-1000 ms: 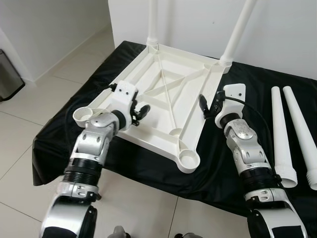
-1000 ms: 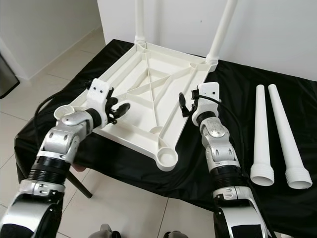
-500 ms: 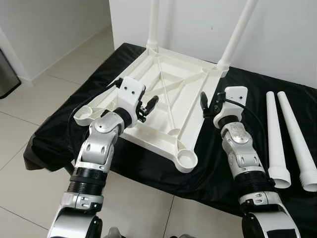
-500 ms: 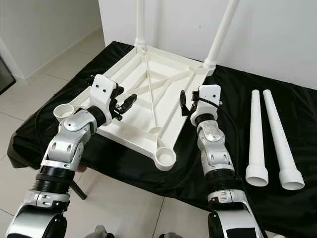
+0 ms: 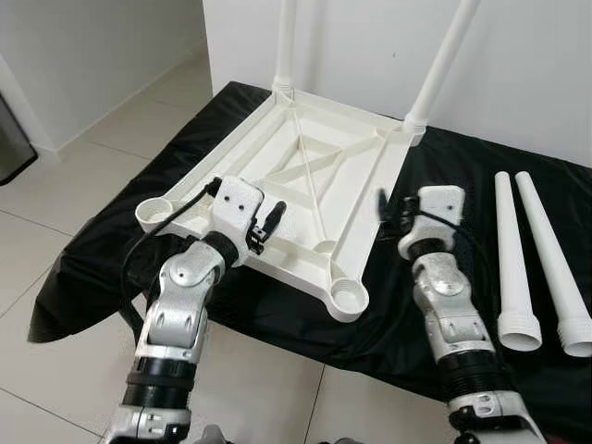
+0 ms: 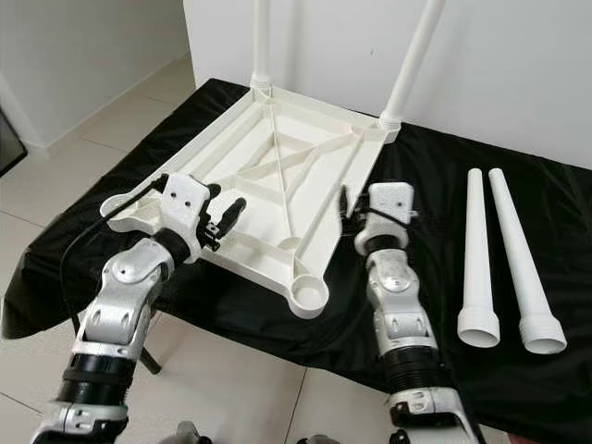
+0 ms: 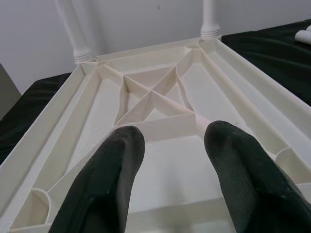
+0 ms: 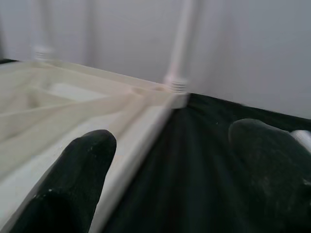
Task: Building children table
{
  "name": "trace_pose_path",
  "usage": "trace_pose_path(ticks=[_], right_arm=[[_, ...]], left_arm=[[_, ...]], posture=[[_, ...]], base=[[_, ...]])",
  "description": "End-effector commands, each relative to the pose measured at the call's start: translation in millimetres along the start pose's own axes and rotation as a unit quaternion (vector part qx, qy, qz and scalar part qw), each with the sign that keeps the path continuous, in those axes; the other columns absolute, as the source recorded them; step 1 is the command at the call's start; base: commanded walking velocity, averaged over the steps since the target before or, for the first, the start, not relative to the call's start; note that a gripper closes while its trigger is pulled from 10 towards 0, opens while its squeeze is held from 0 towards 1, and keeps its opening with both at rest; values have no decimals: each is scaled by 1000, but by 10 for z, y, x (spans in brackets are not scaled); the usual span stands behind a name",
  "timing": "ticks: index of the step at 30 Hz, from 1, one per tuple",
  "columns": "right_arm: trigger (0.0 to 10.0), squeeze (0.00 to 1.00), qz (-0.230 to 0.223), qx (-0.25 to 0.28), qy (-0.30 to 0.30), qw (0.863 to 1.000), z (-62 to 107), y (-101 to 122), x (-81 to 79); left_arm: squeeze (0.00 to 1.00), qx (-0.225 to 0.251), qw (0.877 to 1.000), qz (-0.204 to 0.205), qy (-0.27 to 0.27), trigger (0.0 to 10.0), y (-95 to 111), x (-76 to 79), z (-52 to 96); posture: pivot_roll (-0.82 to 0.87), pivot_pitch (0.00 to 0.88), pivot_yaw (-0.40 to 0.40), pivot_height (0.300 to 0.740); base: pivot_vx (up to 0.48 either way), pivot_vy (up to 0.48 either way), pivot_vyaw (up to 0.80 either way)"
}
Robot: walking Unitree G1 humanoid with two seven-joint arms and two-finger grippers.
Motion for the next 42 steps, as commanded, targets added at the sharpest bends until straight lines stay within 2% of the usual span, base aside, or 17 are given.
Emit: trace_pose_path(ticks=[1,6,8,13,14,17,20,24,27,31,37,39,40,41,42], right_arm=[[10000,0,7,-16,-31,999,-18,-65,125],[10000,0,13,-27,-46,998,-24,-110,207],[10000,0,20,-33,-64,997,-33,-141,292],[10000,0,23,-35,-76,996,-51,-148,360],[10000,0,33,-43,-99,994,-48,-179,463],[10000,0,34,-53,-117,991,-33,-221,531],[10000,0,38,-100,-189,976,60,-404,782],[10000,0,31,-120,-220,968,93,-468,887],[10000,0,30,-153,-264,952,131,-559,1013],[10000,0,29,-166,-277,946,149,-601,1042],[10000,0,3,-193,-286,939,173,-698,1016],[10000,0,-11,-206,-287,935,185,-741,995],[10000,0,-34,-226,-288,930,204,-807,957],[10000,0,-34,-226,-288,930,204,-807,957],[10000,0,-60,-248,-287,923,229,-882,915]], left_arm=[[0,24,991,-6,135,10000,82,-232,26],[0,22,993,-5,116,10000,64,-125,-23],[0,24,995,-8,97,10000,68,-39,-75],[0,27,996,-7,88,10000,74,-11,-99],[0,26,996,-8,89,10000,83,-32,-106],[0,26,996,-8,90,10000,85,-37,-107],[0,23,996,-16,80,10000,97,-5,-115],[0,21,997,-19,75,10000,94,8,-119],[0,16,998,-21,63,10000,88,36,-123],[0,18,998,-26,56,10000,112,61,-123],[0,19,999,-28,41,10000,127,123,-121],[0,18,999,-27,40,10000,129,128,-121],[0,18,999,-27,42,10000,133,124,-122],[0,18,999,-27,42,10000,133,124,-122],[0,18,999,-27,42,10000,139,120,-124]], posture=[[1,0,-60,740],[2,0,-55,740],[0,0,-51,740],[-6,0,-47,740],[-11,0,-43,740],[-11,0,-43,740],[-11,0,-38,740],[-11,0,-35,740],[-5,1,-35,740],[-5,0,-34,740],[0,0,-33,740],[0,0,-34,740],[-1,0,-33,740],[-1,0,-33,740],[0,0,-33,740]], base=[[0,0,0],[0,0,0],[0,0,0],[0,0,0],[0,0,0],[0,0,0],[0,0,0],[0,0,0],[0,0,0],[0,0,0],[0,0,0],[0,0,0],[0,0,0],[0,0,0],[0,0,0]])
Point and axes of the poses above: a point about 5 cm out from each wrist's last joint towards the gripper, its own z axis pointing back from the gripper into the wrist, its own y axis along the axis of the wrist's last joint, x = y × z, the point moved 6 cm from there along -z, pointing out of the wrist towards the gripper, and after that the axes turned 6 degrees about z, right-handed, at the moved point
